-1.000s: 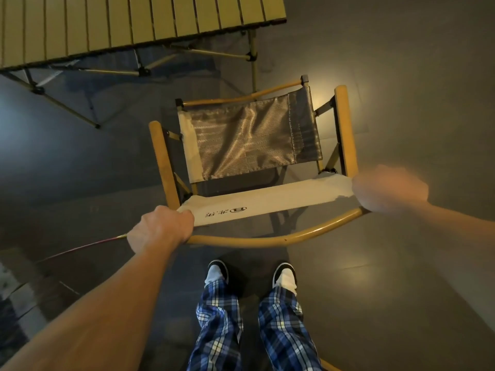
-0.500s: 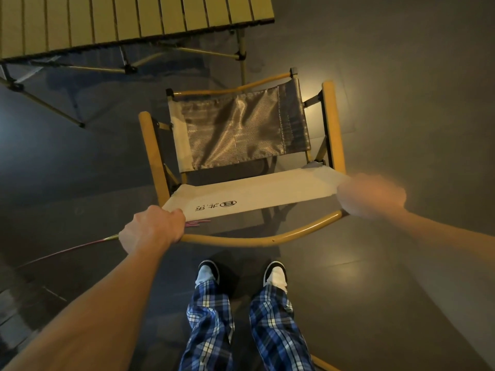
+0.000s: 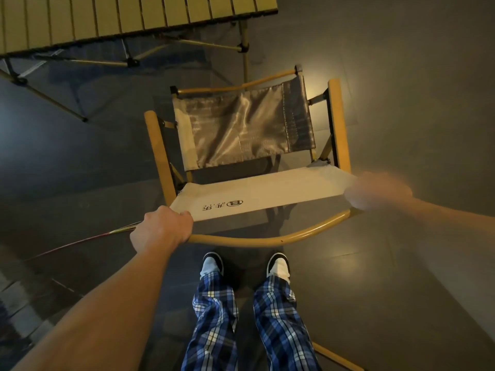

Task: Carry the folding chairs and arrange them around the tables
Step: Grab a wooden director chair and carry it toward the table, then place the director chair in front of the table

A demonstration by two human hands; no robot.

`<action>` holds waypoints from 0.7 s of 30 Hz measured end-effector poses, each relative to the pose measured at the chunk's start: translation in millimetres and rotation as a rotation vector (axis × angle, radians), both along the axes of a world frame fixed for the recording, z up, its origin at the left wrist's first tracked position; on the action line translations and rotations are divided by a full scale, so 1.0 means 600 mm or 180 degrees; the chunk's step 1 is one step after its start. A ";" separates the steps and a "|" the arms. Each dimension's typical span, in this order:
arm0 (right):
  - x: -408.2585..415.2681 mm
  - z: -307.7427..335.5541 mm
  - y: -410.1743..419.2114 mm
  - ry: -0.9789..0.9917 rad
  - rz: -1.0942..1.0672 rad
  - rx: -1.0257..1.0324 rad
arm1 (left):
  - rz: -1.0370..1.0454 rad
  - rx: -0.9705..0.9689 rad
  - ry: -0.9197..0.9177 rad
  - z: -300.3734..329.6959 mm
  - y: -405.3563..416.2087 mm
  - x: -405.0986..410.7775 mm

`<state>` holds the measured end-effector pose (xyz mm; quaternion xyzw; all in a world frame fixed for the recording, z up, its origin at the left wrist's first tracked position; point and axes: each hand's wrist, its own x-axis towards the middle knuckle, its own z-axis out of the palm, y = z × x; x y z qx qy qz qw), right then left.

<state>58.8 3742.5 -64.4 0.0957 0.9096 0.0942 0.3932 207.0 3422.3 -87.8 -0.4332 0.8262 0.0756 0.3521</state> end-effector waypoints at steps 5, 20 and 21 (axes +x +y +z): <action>0.018 -0.012 0.007 0.0077 0.0088 0.0071 | -0.0029 -0.0067 -0.0008 -0.002 0.005 0.004; 0.052 -0.024 0.033 0.1293 0.0325 -0.0564 | -0.1496 0.0312 0.0898 -0.018 0.054 -0.041; 0.063 -0.021 0.035 0.1451 0.0184 -0.0618 | -0.1675 0.0424 0.1032 -0.013 0.073 -0.055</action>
